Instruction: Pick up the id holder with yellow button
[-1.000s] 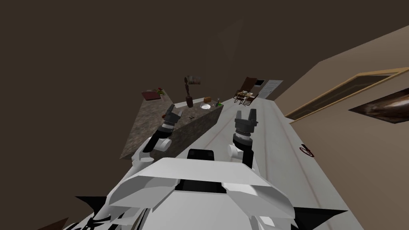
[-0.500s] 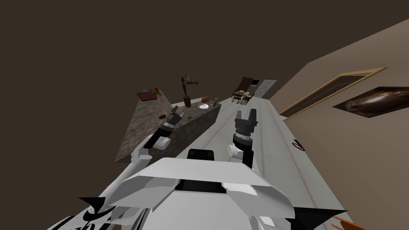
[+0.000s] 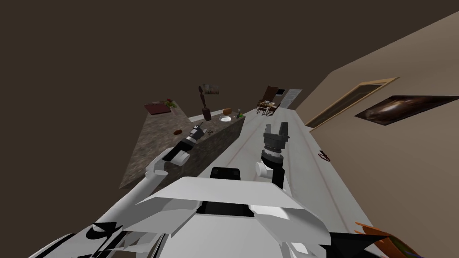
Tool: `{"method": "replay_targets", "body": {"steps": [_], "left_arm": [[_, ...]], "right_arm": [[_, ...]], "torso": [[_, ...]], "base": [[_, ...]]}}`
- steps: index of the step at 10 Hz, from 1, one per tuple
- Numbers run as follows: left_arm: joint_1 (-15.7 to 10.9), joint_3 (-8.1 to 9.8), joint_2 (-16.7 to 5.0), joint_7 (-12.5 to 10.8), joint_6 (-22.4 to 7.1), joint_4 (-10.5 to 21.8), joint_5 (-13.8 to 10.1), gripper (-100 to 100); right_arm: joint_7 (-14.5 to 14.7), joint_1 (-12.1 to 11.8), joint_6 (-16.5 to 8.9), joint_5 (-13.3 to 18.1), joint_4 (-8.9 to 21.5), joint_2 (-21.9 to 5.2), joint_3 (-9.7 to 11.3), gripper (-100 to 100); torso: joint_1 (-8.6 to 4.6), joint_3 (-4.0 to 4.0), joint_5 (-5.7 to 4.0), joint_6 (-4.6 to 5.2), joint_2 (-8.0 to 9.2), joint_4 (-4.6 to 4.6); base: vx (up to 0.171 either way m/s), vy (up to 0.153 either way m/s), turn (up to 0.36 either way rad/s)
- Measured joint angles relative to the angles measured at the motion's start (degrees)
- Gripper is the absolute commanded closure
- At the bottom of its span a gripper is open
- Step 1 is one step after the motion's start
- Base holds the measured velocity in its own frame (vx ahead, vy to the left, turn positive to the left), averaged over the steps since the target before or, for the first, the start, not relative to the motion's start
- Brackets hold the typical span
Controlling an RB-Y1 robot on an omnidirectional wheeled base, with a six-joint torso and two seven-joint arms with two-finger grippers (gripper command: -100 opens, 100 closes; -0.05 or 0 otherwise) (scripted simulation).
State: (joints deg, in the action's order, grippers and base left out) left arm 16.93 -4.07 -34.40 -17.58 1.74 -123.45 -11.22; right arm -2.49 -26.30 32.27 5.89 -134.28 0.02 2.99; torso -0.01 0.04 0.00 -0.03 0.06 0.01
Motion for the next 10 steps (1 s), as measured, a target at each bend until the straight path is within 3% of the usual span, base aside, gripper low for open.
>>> {"method": "replay_targets", "body": {"steps": [10], "left_arm": [[-3.9,-2.31,-8.5,0.1,-12.7,5.4,-1.8,-100]], "right_arm": [[0.0,0.0,0.0,0.0,0.0,0.0,0.0,0]], "torso": [[0.05,-0.01,0.01,0.02,-0.02,0.00]], "base": [[-0.010,-0.001,-0.096]]}}
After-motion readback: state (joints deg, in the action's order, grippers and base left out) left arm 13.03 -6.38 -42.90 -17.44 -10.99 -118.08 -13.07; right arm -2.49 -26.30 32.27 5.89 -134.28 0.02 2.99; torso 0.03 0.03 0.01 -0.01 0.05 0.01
